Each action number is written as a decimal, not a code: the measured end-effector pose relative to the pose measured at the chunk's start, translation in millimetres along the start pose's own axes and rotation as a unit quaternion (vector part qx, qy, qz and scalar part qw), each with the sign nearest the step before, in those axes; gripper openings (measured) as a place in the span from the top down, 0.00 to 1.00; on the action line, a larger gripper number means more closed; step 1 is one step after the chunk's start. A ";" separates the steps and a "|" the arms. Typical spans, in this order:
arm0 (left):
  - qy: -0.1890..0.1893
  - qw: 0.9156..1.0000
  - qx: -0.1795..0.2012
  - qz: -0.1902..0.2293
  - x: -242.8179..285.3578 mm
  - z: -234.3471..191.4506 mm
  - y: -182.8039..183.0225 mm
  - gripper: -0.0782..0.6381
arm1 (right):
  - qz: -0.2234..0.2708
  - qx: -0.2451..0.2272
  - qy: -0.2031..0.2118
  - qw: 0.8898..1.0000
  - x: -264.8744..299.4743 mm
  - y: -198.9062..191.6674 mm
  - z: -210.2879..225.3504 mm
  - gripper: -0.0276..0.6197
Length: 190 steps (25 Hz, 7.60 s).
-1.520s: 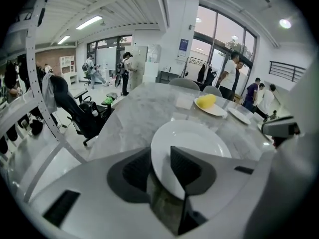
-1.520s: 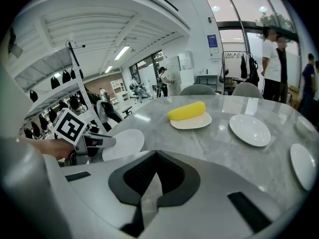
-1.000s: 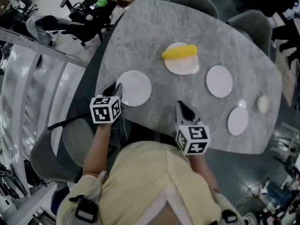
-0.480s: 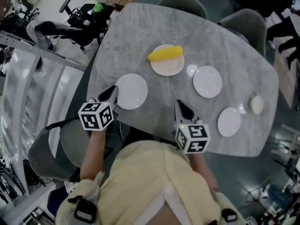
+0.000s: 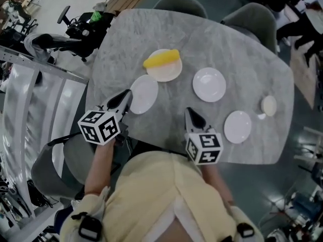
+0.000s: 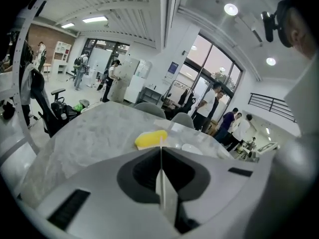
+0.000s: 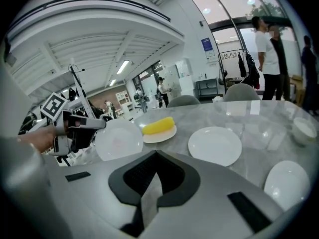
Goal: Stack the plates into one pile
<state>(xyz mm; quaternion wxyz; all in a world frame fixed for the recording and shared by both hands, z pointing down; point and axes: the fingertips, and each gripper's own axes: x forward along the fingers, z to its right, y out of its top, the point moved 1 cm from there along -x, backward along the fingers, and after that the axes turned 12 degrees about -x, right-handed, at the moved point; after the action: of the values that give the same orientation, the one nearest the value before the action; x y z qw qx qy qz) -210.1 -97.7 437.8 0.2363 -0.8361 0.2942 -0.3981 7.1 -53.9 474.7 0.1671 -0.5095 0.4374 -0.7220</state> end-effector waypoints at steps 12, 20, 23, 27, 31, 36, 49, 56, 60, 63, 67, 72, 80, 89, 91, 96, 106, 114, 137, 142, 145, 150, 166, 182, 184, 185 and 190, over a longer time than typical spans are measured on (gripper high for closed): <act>-0.144 0.988 0.035 -0.034 91.6 123.5 0.0 0.87 | 0.005 0.043 -0.082 0.996 -39.8 -17.1 59.1 0.95; -0.170 0.985 0.005 -0.039 145.9 165.7 -17.4 0.87 | 0.003 0.073 -0.132 0.988 -68.6 -39.4 92.1 0.95; -0.169 0.985 0.003 -0.040 158.9 175.4 -24.1 0.87 | 0.004 0.083 -0.146 0.986 -78.8 -45.8 101.9 0.95; -0.170 0.985 -0.012 -0.035 172.9 185.8 -29.7 0.87 | 0.000 0.100 -0.164 0.981 -92.9 -57.5 115.0 0.95; -0.174 0.984 -0.039 -0.021 185.2 194.3 -30.4 0.87 | -0.003 0.111 -0.178 0.978 -103.1 -67.5 125.9 0.95; -0.166 0.983 -0.076 -0.020 196.5 193.1 -38.8 0.87 | -0.008 0.124 -0.188 0.974 -111.1 -78.3 131.3 0.95; -0.082 0.992 -0.090 -0.037 223.9 153.7 -61.3 0.87 | -0.019 0.148 -0.199 0.969 -119.9 -98.3 147.9 0.95; -0.036 0.996 -0.065 -0.052 237.9 126.6 -70.1 0.87 | -0.020 0.150 -0.199 0.968 -118.1 -100.1 148.7 0.95; -0.022 0.997 -0.033 -0.069 241.3 121.9 -74.9 0.86 | -0.022 0.152 -0.198 0.968 -116.8 -99.9 148.8 0.95; 0.001 0.997 0.002 -0.080 242.4 116.0 -79.7 0.85 | -0.023 0.152 -0.198 0.968 -115.6 -99.6 149.8 0.95; 0.021 0.995 0.040 -0.086 243.3 112.0 -80.8 0.85 | -0.023 0.151 -0.199 0.968 -114.7 -99.4 150.8 0.95; 0.017 0.994 0.075 -0.073 242.6 116.3 -74.3 0.82 | -0.016 0.153 -0.200 0.968 -115.7 -97.5 150.4 0.95; -0.021 0.985 0.169 -0.033 218.2 146.5 -56.8 0.81 | 0.006 0.154 -0.205 0.967 -123.4 -90.6 147.7 0.95; -0.120 0.956 0.265 -0.024 161.7 209.8 -63.4 0.81 | 0.037 0.148 -0.202 0.967 -150.9 -74.9 143.7 0.95; -0.136 0.955 0.264 -0.030 151.2 217.8 -68.9 0.81 | 0.042 0.146 -0.209 0.966 -160.5 -74.0 143.9 0.95; -0.173 0.949 0.258 -0.046 129.8 237.3 -80.1 0.81 | 0.063 0.154 -0.214 0.963 -182.4 -68.4 139.0 0.95; -0.215 0.939 0.260 -0.069 119.1 263.6 -105.3 0.81 | 0.056 0.178 -0.264 0.946 -212.2 -88.8 159.9 0.78; -0.208 0.940 0.260 -0.077 119.7 268.9 -119.5 0.81 | 0.031 0.230 -0.275 0.933 -223.0 -127.6 179.6 0.70; -0.146 0.962 0.212 -0.086 134.6 250.6 -141.2 0.81 | -0.075 0.261 -0.238 0.932 -175.0 -188.4 231.9 0.71; -0.127 0.966 0.209 -0.085 136.5 243.1 -140.3 0.81 | -0.095 0.264 -0.232 0.931 -163.5 -195.5 239.3 0.71; -0.116 0.968 0.205 -0.085 134.8 238.3 -140.1 0.81 | -0.099 0.265 -0.228 0.932 -158.4 -195.4 241.9 0.71; -0.099 0.972 0.199 -0.075 130.5 231.2 -136.1 0.81 | -0.100 0.265 -0.225 0.932 -155.0 -195.2 242.3 0.71; -0.097 0.976 0.186 -0.060 125.9 201.8 -112.0 0.81 | -0.108 0.257 -0.289 0.916 -162.1 -179.0 241.4 0.82; -0.143 0.973 0.179 -0.032 108.9 190.3 -73.5 0.81 | -0.018 0.265 -0.295 0.918 -170.6 -119.1 203.1 0.91; -0.143 0.973 0.178 -0.029 105.9 188.7 -72.4 0.81 | 0.000 0.270 -0.286 0.919 -172.6 -110.1 198.9 0.92; -0.142 0.974 0.177 -0.027 104.5 186.3 -71.1 0.81 | 0.008 0.271 -0.281 0.920 -172.4 -105.0 195.7 0.92; -0.136 0.977 0.166 -0.017 99.8 176.5 -65.0 0.81 | 0.041 0.269 -0.251 0.929 -168.9 -78.1 181.7 0.94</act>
<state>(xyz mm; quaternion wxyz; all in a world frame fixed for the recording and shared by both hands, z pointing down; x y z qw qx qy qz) 2.6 -90.7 430.4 0.4031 -0.8361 0.1752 -0.3281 255.1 22.2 455.6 0.4316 -0.5915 0.1916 -0.6535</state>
